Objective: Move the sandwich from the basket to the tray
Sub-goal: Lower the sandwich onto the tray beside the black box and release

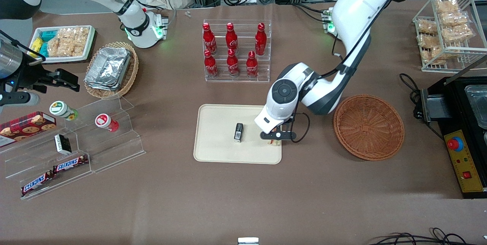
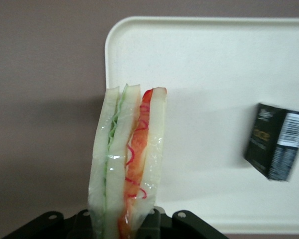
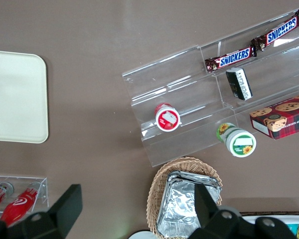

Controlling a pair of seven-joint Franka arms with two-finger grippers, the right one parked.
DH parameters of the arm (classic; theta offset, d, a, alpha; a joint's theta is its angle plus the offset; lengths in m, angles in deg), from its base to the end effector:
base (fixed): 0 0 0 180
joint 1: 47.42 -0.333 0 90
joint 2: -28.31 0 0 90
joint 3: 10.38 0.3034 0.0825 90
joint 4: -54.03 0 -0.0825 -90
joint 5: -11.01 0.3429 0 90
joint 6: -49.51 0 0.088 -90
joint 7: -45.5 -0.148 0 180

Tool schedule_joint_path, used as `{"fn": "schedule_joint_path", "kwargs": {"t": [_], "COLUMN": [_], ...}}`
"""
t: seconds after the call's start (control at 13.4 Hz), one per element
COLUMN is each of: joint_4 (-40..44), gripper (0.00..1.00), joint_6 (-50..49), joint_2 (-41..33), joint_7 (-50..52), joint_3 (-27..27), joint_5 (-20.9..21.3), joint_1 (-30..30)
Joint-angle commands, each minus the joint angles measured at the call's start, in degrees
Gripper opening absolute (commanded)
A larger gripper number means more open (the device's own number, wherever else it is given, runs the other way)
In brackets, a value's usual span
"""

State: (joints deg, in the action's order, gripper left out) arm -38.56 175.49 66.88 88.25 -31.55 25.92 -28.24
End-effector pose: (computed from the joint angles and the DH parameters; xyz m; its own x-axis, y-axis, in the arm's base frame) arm 0.5180 -0.3861 0.2222 0.9980 -0.0463 -0.0423 -0.0467 -0.9989 -0.0073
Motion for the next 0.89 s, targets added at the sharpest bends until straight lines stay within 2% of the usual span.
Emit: {"fn": "schedule_joint_path", "kwargs": {"t": [0.0,0.07,0.15,0.22,0.37,0.6,0.82], "joint_4": [1.79,1.88,1.88,1.88,2.14,2.15,5.47], "gripper": [0.00,0.00,0.28,0.99,1.00,1.00,1.00], "joint_6": [2.16,2.43,2.87,2.87,2.61,1.56,-8.51], "joint_2": [3.17,4.13,4.58,4.49,3.18,-2.60,-8.76], "joint_7": [1.99,1.72,1.98,2.25,2.60,2.69,1.81], "joint_3": [0.43,0.43,0.51,0.52,0.52,1.65,3.68], "joint_5": [2.84,2.85,2.85,2.85,2.76,2.76,1.44], "joint_1": [1.13,1.13,1.04,1.04,0.60,0.34,-1.41]}}
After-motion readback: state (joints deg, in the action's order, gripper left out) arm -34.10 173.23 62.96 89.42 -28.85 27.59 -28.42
